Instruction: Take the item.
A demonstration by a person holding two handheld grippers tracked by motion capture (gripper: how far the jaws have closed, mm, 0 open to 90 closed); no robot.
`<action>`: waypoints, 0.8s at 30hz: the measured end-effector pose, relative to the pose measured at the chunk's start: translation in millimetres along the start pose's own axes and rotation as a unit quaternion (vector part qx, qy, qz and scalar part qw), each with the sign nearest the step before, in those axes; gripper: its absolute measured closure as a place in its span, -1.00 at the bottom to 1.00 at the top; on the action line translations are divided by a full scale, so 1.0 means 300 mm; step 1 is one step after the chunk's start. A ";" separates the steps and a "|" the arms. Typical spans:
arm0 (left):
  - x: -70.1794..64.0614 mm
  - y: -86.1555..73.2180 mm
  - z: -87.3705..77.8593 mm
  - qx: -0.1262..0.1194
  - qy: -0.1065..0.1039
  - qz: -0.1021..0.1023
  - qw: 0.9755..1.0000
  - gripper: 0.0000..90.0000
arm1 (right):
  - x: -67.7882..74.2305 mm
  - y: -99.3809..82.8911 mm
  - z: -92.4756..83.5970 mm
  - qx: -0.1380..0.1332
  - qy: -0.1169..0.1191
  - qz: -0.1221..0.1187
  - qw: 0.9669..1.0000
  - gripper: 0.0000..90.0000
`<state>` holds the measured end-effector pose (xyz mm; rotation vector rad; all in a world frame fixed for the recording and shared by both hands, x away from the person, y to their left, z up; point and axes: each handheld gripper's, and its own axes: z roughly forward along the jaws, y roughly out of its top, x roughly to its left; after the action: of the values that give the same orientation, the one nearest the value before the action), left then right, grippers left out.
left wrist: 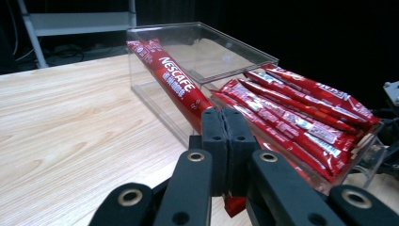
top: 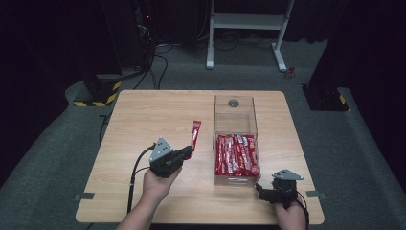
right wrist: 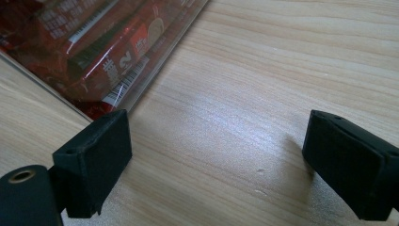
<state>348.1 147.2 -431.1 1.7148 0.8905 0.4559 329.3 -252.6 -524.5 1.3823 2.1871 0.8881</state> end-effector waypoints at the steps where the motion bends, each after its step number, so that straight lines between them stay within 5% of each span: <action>1: 0.005 -0.001 -0.002 0.000 0.001 0.000 1.000 0.98 | 0.000 0.000 0.000 0.000 0.000 0.000 1.000 -0.81; 24: 0.099 -0.047 -0.042 0.003 0.030 -0.016 0.999 0.97 | 0.001 0.000 0.001 0.000 -0.001 -0.001 1.000 -0.81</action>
<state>353.8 179.4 -443.9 1.6980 0.9626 0.4844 329.3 -252.1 -524.5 1.3811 2.1862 0.8858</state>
